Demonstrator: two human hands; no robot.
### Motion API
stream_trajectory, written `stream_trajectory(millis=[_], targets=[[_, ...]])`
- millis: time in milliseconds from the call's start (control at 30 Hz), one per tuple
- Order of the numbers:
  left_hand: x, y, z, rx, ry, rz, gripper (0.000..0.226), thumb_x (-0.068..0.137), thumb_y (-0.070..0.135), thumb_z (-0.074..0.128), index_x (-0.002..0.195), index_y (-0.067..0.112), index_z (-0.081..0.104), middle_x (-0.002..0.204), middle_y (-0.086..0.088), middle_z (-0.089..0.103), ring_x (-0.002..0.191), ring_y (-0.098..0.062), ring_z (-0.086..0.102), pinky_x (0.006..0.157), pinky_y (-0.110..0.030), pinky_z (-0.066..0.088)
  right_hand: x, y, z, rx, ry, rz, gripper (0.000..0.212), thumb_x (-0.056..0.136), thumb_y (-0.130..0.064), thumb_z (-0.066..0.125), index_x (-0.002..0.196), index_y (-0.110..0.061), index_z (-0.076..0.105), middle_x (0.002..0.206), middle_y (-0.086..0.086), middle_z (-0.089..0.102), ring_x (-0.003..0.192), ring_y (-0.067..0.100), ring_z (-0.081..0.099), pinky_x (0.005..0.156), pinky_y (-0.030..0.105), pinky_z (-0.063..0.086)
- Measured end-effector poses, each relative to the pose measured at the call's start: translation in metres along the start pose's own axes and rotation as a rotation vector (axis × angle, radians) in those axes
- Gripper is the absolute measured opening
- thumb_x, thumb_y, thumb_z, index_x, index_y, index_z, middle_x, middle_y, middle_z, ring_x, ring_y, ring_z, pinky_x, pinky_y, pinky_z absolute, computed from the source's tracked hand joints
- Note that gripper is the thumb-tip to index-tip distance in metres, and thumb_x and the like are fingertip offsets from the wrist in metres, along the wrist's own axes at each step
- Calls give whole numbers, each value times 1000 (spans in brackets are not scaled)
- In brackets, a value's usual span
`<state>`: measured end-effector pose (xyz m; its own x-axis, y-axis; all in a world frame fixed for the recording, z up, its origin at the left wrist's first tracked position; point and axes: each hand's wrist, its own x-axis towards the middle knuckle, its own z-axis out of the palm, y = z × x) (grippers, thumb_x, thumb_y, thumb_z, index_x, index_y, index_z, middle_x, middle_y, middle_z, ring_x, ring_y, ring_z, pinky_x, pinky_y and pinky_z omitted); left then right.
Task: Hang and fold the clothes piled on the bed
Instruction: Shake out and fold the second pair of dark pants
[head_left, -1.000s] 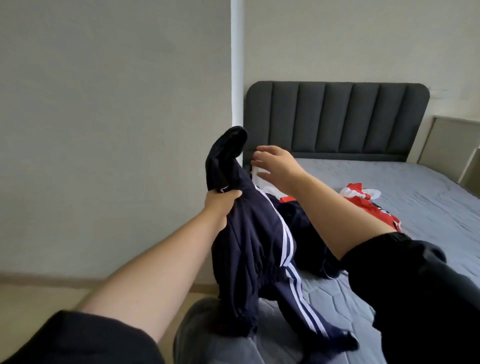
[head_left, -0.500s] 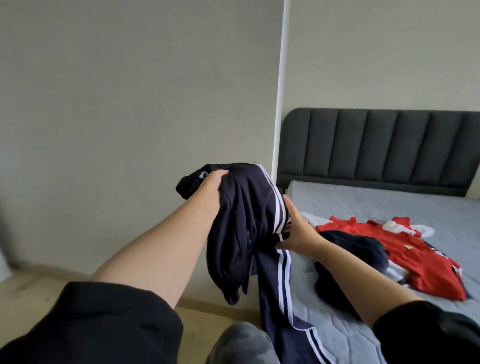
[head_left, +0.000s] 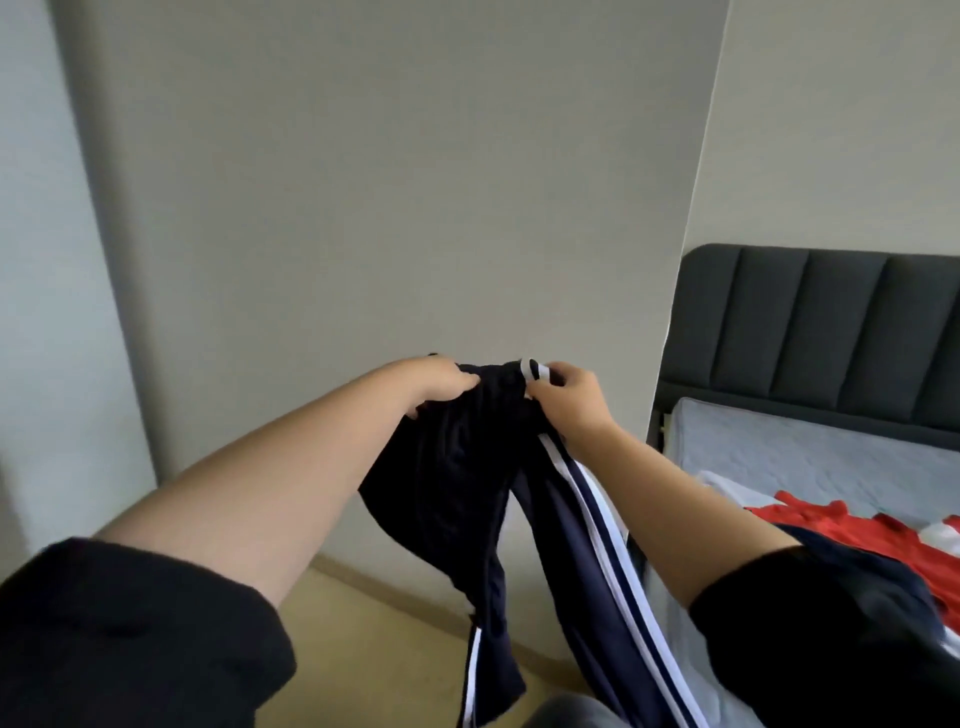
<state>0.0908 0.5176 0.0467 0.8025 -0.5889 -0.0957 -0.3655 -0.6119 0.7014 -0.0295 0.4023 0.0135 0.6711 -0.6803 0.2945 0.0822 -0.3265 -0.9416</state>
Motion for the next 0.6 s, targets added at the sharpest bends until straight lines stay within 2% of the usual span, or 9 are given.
stream_trajectory(millis=[67, 133, 200, 267, 333, 400, 433, 533, 600], targets=[[-5, -6, -22, 107, -76, 85, 48, 100, 47, 33, 119, 11, 58, 117, -7, 61, 98, -24, 62, 83, -35, 51, 13, -15, 17, 39, 33, -25, 19, 93, -21, 58, 77, -12, 63, 65, -2, 60, 61, 13, 55, 59, 25, 48], [-11, -13, -42, -15, -94, 164, 51, 97, 55, 31, 109, 16, 62, 105, -1, 66, 86, -17, 63, 74, -32, 52, 29, -30, 35, 88, 49, -29, 18, 94, -19, 57, 77, -15, 62, 68, -1, 60, 67, 17, 56, 66, 31, 49], [-12, -23, -57, -102, -10, 224, 52, 88, 65, 38, 105, 22, 61, 100, 4, 67, 86, -15, 64, 75, -34, 55, 43, -42, 55, 156, 51, -10, 16, 92, -12, 56, 79, -15, 63, 77, 3, 63, 78, 21, 61, 80, 37, 53], [-12, -35, -67, -108, 17, 239, 56, 72, 69, 55, 106, 24, 53, 103, 9, 63, 91, -11, 64, 68, -31, 55, 54, -52, 75, 204, 42, 17, 13, 90, -6, 54, 92, -11, 66, 90, 7, 66, 91, 24, 64, 91, 39, 53], [-11, -45, -69, 9, -8, 241, 71, 60, 58, 70, 118, 29, 43, 107, 11, 60, 97, -12, 63, 71, -30, 54, 61, -60, 93, 238, 7, 29, 22, 89, -4, 55, 108, -8, 67, 96, 8, 66, 94, 23, 64, 93, 36, 52], [-4, -56, -68, 169, 64, 264, 75, 62, 37, 72, 128, 26, 37, 104, 4, 61, 96, -18, 63, 78, -34, 54, 63, -68, 108, 280, -30, 12, 23, 88, -3, 56, 107, -10, 67, 97, 8, 65, 91, 22, 63, 91, 34, 53], [-1, -60, -70, 210, 143, 264, 68, 67, 28, 67, 127, 26, 36, 99, 3, 60, 93, -21, 62, 75, -33, 53, 64, -72, 113, 302, -42, 6, 23, 87, -2, 56, 104, -13, 67, 100, 10, 65, 93, 23, 63, 91, 34, 53], [0, -64, -90, 85, 309, 266, 33, 77, 5, 46, 105, 20, 55, 83, 2, 58, 82, -22, 58, 62, -24, 42, 70, -77, 114, 318, -76, 2, 21, 87, -3, 55, 99, -17, 66, 104, 11, 64, 98, 25, 62, 92, 37, 53], [-1, -60, -110, -74, 357, 247, 27, 77, 0, 41, 88, 8, 64, 77, -2, 58, 75, -21, 55, 61, -24, 39, 69, -77, 105, 237, -163, -2, 14, 90, -9, 53, 96, -15, 64, 94, 8, 63, 85, 21, 62, 76, 33, 56]])
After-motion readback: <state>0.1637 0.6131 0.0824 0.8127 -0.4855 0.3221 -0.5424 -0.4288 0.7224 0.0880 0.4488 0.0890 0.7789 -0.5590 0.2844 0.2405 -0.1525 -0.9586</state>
